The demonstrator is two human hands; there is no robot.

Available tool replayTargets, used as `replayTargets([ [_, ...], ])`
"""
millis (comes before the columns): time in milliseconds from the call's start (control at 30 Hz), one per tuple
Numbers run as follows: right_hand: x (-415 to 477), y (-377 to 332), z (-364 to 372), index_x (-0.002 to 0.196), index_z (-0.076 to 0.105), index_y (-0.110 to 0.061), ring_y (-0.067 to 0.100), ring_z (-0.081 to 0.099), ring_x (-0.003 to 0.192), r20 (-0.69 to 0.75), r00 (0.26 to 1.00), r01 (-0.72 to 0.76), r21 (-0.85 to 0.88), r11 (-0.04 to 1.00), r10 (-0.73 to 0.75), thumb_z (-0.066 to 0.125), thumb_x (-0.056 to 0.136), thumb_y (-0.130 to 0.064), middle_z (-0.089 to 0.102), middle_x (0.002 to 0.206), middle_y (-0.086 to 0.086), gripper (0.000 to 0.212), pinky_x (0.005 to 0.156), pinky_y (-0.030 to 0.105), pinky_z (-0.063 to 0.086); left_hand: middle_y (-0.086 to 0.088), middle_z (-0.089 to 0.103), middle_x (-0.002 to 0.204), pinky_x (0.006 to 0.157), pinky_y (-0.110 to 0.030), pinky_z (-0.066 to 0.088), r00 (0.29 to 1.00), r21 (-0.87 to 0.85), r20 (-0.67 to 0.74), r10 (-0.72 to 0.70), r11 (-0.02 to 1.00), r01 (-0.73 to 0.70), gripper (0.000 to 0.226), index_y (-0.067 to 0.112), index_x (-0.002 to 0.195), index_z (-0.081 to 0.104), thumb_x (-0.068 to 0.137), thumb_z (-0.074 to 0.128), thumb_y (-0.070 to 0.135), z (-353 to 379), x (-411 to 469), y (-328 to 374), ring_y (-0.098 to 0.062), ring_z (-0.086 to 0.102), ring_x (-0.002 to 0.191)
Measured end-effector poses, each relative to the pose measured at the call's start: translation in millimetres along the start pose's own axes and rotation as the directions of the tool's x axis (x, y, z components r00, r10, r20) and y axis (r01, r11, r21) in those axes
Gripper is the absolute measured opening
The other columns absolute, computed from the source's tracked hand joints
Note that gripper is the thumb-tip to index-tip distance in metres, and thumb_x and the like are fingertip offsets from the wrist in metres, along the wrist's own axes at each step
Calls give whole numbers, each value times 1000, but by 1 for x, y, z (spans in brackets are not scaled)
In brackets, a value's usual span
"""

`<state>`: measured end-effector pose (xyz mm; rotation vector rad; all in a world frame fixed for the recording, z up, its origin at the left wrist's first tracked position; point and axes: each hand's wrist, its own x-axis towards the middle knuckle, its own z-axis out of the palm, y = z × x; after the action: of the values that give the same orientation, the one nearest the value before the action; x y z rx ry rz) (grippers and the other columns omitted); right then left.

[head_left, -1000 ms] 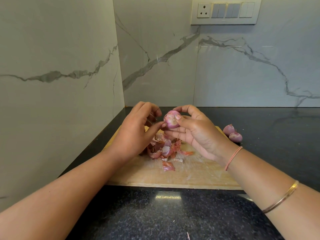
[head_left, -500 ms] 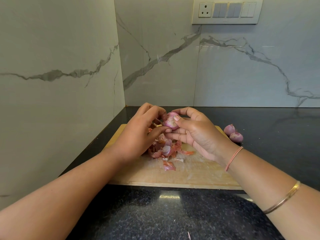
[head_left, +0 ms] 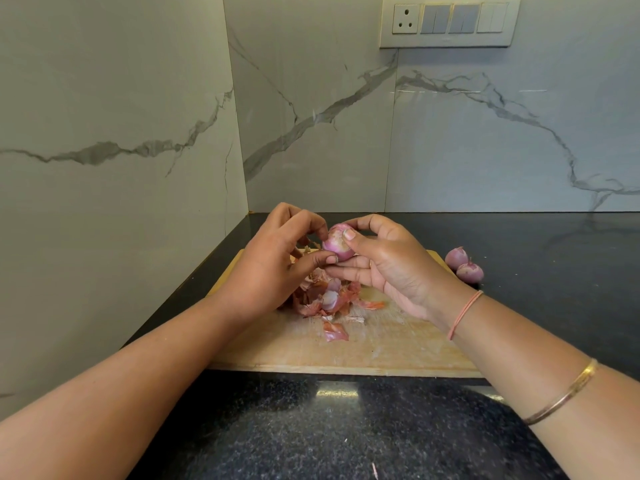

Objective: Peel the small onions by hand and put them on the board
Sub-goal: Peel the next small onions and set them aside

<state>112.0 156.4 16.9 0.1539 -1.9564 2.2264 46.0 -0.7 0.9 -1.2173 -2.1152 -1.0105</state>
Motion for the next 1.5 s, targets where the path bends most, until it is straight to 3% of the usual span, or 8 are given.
replayTargets([
  [200, -2, 0, 1, 114, 50, -4, 21, 70, 76, -8, 1000, 13, -135, 991, -14, 51, 96, -7, 63, 107, 24, 18, 77, 33, 59, 14, 44, 98, 69, -15, 44, 998, 25, 64, -1, 1000, -1, 22, 43, 86, 45, 80, 65, 35, -4, 0, 2, -4, 47, 92],
  [400, -2, 1, 2, 111, 53, -6, 20, 70, 77, -12, 1000, 17, -181, 983, -19, 52, 95, -7, 64, 107, 22, 15, 75, 31, 59, 16, 46, 91, 65, -10, 41, 998, 42, 65, -4, 999, 1, 29, 42, 78, 46, 81, 70, 25, -3, 1, 2, -3, 48, 86],
  [633, -2, 2, 3, 115, 51, -4, 18, 71, 75, -45, 998, 41, -169, 985, -49, 52, 95, -7, 64, 102, 20, 19, 74, 29, 59, 13, 50, 85, 69, -19, 45, 999, -6, 47, -23, 1000, 23, 25, 33, 74, 53, 82, 70, 17, -2, 0, 2, -4, 51, 80],
  [833, 2, 3, 3, 113, 49, -5, 17, 70, 77, -102, 991, 77, -94, 993, -87, 52, 96, -7, 63, 103, 19, 17, 73, 30, 60, 15, 49, 83, 68, -22, 47, 1000, -14, -28, -14, 1000, 14, 21, 32, 76, 51, 82, 68, 22, 0, 1, 4, -9, 52, 80],
  [967, 4, 3, -5, 106, 50, -10, 28, 69, 80, -110, 993, 44, -72, 996, -51, 48, 98, -8, 61, 109, 24, 8, 74, 36, 60, 11, 55, 85, 70, -23, 49, 996, 5, -73, -44, 999, 45, 16, 18, 79, 53, 84, 68, 16, -1, 1, 1, -8, 54, 82],
  [1133, 6, 5, -8, 106, 55, -7, 37, 63, 86, -22, 999, 35, -42, 999, -36, 43, 99, -6, 62, 100, 25, 14, 75, 36, 57, 13, 63, 87, 75, -24, 51, 994, -72, -67, -84, 994, 79, 11, 18, 89, 61, 87, 63, 8, -2, 2, 0, -2, 60, 84],
  [1333, 5, 6, -8, 105, 60, -8, 31, 57, 79, 34, 999, 43, -75, 996, -40, 40, 100, -10, 66, 82, 17, 21, 57, 24, 50, 5, 56, 95, 76, -27, 51, 999, -20, 24, 24, 1000, -24, 35, 24, 116, 56, 84, 68, 21, -1, 1, 0, -8, 55, 86],
  [1500, 4, 6, -7, 101, 63, -9, 18, 55, 62, 35, 998, 46, -78, 996, -44, 41, 101, -12, 67, 72, 8, 23, 53, 23, 47, 7, 55, 101, 75, -17, 44, 988, 65, 85, 126, 989, -131, 34, 36, 121, 48, 89, 58, 27, -1, 1, 0, -2, 51, 87],
])
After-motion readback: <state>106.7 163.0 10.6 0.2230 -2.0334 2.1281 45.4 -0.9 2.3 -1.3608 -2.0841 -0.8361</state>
